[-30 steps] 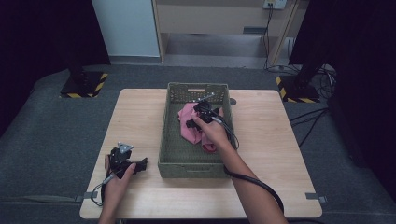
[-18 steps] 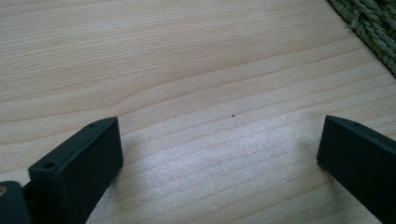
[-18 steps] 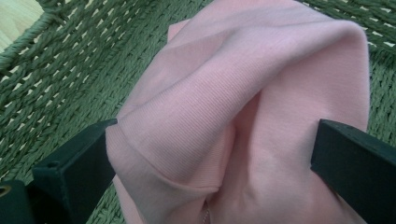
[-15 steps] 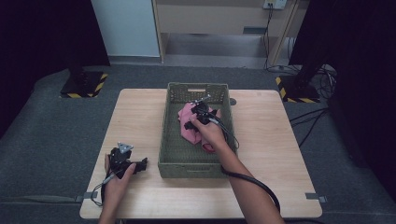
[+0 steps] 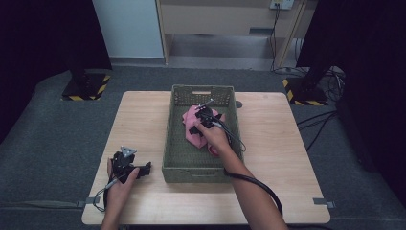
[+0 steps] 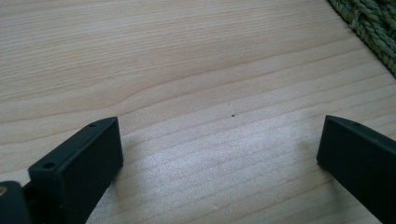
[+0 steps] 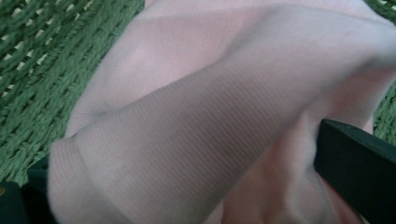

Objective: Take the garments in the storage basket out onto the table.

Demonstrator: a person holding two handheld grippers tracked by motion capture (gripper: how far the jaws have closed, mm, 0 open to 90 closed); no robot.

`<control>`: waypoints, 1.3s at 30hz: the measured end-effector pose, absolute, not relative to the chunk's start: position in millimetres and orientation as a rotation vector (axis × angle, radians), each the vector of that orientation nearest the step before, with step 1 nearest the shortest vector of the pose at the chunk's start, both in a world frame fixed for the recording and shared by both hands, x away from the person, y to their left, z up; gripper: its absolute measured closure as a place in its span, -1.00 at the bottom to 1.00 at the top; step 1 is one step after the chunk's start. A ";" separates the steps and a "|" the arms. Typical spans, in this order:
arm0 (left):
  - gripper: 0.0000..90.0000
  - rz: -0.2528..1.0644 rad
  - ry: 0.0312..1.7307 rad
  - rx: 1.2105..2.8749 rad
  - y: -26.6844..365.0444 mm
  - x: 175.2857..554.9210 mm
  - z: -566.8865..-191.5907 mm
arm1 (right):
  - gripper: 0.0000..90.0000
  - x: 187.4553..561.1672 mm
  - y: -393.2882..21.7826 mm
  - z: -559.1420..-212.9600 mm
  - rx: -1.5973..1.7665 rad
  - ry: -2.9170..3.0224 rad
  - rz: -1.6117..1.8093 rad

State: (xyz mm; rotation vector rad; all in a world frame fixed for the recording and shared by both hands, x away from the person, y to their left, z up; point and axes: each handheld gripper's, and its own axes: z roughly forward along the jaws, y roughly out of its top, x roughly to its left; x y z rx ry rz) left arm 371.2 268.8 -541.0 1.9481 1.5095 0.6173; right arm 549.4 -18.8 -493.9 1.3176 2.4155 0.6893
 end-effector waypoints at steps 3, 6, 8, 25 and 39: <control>-1.00 0.617 1.510 1.948 268.7 371.2 -541.0 | -0.99 550.8 -18.5 -497.5 1.328 2.419 0.674; -1.00 0.617 1.509 1.948 268.8 371.3 -541.0 | -0.99 552.3 -18.6 -500.9 1.329 2.419 0.672; -1.00 0.617 1.509 1.948 268.7 371.3 -541.0 | -0.99 553.1 -18.7 -502.7 1.342 2.421 0.667; -1.00 0.617 1.509 1.948 268.7 371.2 -541.0 | -0.99 558.3 -15.6 -512.2 1.357 2.440 0.645; -1.00 0.618 1.510 1.948 268.7 371.2 -541.0 | -0.35 561.8 -15.6 -507.0 1.349 2.447 0.621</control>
